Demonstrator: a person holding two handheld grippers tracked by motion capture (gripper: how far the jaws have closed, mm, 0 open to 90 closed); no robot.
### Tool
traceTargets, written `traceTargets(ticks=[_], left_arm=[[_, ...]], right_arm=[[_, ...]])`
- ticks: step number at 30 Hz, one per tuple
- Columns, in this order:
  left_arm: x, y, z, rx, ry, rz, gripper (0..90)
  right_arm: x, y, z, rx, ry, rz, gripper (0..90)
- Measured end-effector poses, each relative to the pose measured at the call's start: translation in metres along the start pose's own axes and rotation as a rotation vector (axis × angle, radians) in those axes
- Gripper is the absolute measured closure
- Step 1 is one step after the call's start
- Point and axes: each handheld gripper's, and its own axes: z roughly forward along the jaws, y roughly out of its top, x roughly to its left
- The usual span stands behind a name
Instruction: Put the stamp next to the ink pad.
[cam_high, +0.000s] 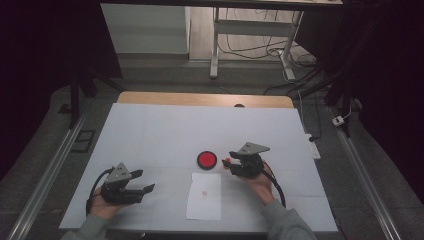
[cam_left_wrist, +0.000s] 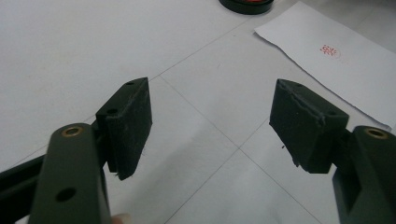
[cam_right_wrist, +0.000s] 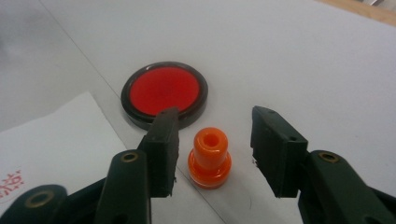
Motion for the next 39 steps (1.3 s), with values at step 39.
traceTargets(ticks=[39], left_arm=[[0.0, 0.002, 0.006, 0.008, -0.015, 0.001, 29.4]], right_arm=[[-0.015, -0.049, -0.11, -0.089, -0.109, 0.008, 47.9]])
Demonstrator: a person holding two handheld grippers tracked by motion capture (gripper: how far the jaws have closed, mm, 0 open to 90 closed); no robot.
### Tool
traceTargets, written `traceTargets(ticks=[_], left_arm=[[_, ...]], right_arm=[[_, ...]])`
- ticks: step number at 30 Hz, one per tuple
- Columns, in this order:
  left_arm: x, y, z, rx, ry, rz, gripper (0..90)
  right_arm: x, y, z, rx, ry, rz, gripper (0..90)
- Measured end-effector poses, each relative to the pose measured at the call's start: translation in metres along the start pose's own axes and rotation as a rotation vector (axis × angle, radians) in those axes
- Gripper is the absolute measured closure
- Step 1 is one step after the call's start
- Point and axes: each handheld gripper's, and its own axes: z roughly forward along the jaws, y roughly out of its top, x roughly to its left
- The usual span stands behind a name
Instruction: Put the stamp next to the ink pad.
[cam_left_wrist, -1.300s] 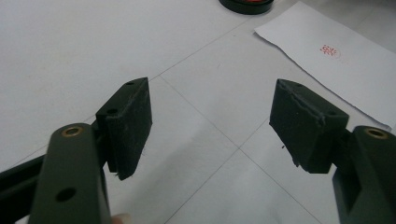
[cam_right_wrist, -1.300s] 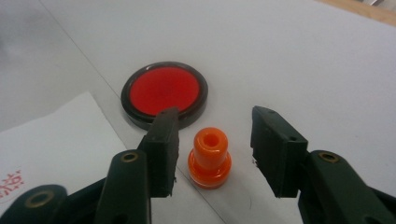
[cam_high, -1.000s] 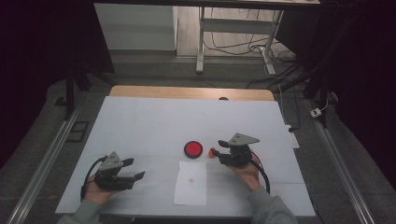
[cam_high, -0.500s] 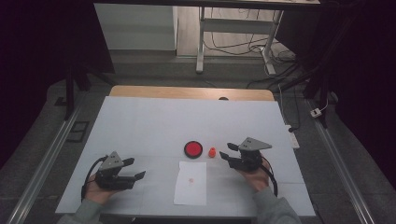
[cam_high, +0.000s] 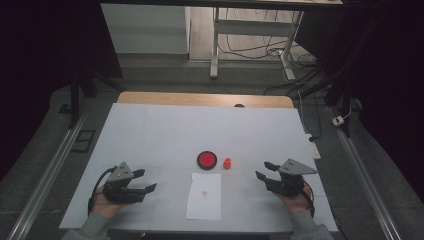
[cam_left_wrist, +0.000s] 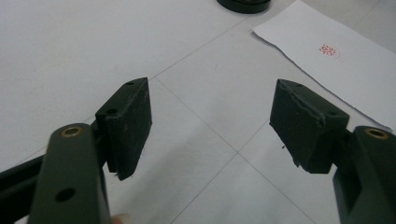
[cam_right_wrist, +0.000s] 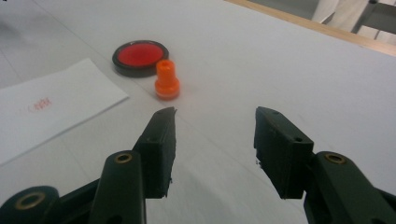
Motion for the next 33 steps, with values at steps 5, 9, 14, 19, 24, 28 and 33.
traceTargets(ticks=[5, 9, 14, 19, 24, 28, 33], left_arm=[[-0.001, 0.001, 0.002, 0.004, 0.004, 0.0, 29.4], [-0.002, 0.002, 0.001, 0.003, 0.004, 0.003, 29.4], [-0.001, 0.001, 0.003, 0.007, 0.002, 0.004, 29.4], [-0.002, 0.001, 0.003, 0.008, 0.0, 0.01, 29.4], [-0.003, 0.001, 0.002, 0.002, 0.006, 0.009, 29.4], [-0.003, 0.002, 0.002, 0.0, 0.006, 0.01, 29.3], [-0.002, 0.002, 0.002, -0.003, 0.005, 0.008, 29.1]], right_arm=[[-0.007, -0.015, -0.023, 0.009, -0.037, 0.001, 47.8], [-0.012, -0.026, -0.039, 0.012, -0.061, 0.004, 47.7], [-0.021, -0.035, -0.043, 0.023, -0.068, 0.021, 47.7], [-0.023, -0.034, -0.036, 0.059, -0.056, -0.003, 47.7], [-0.021, -0.033, -0.033, 0.058, -0.039, -0.018, 47.7], [-0.021, -0.031, -0.033, 0.064, -0.038, -0.024, 47.7], [-0.022, -0.031, -0.032, 0.065, -0.029, -0.022, 47.7]])
